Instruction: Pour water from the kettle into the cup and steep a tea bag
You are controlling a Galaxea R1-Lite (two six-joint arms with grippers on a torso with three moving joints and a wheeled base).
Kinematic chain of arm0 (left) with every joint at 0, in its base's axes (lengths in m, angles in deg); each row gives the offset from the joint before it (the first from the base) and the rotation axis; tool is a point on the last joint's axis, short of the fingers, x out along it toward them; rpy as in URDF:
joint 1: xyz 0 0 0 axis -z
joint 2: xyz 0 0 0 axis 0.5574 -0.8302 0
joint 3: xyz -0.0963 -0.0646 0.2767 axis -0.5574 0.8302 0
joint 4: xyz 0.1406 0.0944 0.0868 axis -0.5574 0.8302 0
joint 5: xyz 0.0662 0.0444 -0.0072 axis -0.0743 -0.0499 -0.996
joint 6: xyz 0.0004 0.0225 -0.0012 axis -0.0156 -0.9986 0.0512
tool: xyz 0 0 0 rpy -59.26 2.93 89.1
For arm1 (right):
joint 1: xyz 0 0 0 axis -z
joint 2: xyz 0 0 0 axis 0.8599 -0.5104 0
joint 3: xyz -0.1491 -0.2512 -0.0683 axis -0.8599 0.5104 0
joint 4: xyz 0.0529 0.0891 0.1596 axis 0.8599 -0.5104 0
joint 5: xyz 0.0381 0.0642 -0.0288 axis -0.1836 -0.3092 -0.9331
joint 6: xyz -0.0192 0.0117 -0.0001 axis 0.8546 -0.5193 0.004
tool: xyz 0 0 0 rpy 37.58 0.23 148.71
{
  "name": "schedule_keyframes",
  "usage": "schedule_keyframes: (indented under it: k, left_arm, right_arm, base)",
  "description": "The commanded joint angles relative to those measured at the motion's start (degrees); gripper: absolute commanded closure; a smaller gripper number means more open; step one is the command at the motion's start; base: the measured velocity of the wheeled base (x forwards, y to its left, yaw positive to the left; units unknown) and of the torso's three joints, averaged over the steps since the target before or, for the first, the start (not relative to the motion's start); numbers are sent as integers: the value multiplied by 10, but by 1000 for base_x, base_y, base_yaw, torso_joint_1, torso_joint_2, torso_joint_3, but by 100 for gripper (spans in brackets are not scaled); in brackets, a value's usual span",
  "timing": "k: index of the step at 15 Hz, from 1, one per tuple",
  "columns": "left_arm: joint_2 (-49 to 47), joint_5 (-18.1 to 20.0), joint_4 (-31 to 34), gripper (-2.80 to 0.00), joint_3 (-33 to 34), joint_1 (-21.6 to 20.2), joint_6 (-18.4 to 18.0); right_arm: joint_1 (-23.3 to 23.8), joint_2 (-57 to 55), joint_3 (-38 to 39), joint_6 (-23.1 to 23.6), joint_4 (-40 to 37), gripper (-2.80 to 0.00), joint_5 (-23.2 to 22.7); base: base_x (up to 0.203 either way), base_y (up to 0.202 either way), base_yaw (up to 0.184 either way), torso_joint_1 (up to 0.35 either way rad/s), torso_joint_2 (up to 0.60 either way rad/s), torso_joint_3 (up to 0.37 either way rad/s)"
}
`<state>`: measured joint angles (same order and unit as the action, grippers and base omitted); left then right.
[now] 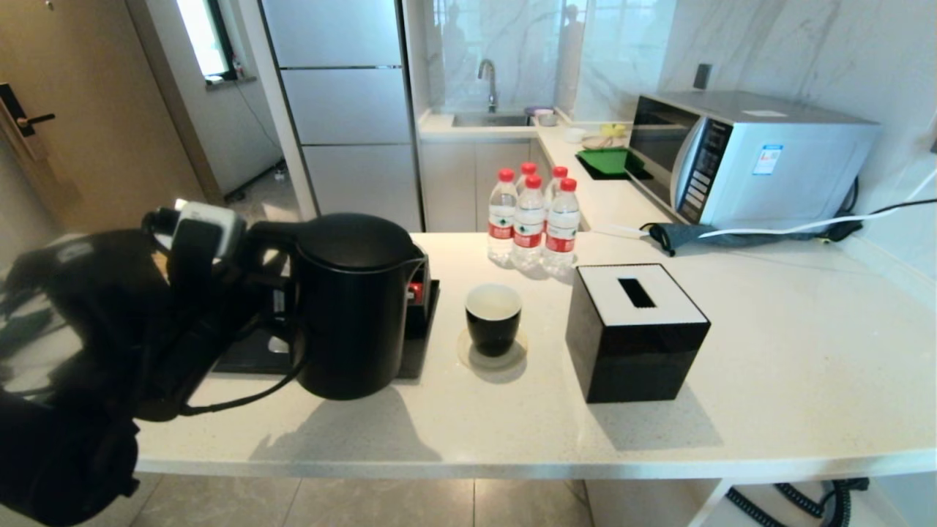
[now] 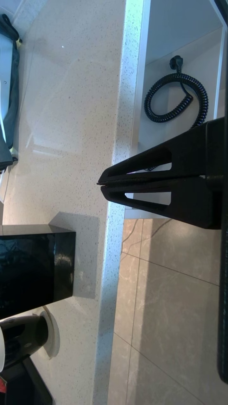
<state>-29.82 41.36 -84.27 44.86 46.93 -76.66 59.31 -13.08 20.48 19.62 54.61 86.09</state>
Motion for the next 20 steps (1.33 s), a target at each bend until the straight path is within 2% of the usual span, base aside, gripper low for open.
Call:
schedule_keyframes:
  k: [1,3,5,8,10,15,18,20]
  left_arm:
    - [-10,-3,-3,0,-7,11,-1]
    - [-14,-18,-2,0,-10,19,-7]
    - [-20,-44,-2,0,-18,29,-27]
    - [-32,-67,0,0,-32,43,-30]
    - [-33,-88,27,0,-42,55,-30]
    - [-26,-97,95,0,-75,72,-30]
    - [-26,-130,127,0,-98,92,-30]
    - [-26,-138,143,0,-109,95,-34]
  right_arm:
    - [0,-1,0,0,0,0,-1]
    - [0,-1,0,0,0,0,-1]
    - [0,-1,0,0,0,0,-1]
    - [0,-1,0,0,0,0,-1]
    - [0,-1,0,0,0,0,-1]
    - [0,-1,0,0,0,0,-1]
    - [0,-1,0,0,0,0,-1]
    - [0,-1,0,0,0,0,-1]
  base:
    - [0,0,0,0,0,0]
    - [0,0,0,0,0,0]
    - [0,0,0,0,0,0]
    - [0,0,0,0,0,0]
    - [0,0,0,0,0,0]
    - [0,0,0,0,0,0]
    - [0,0,0,0,0,0]
    - [0,0,0,0,0,0]
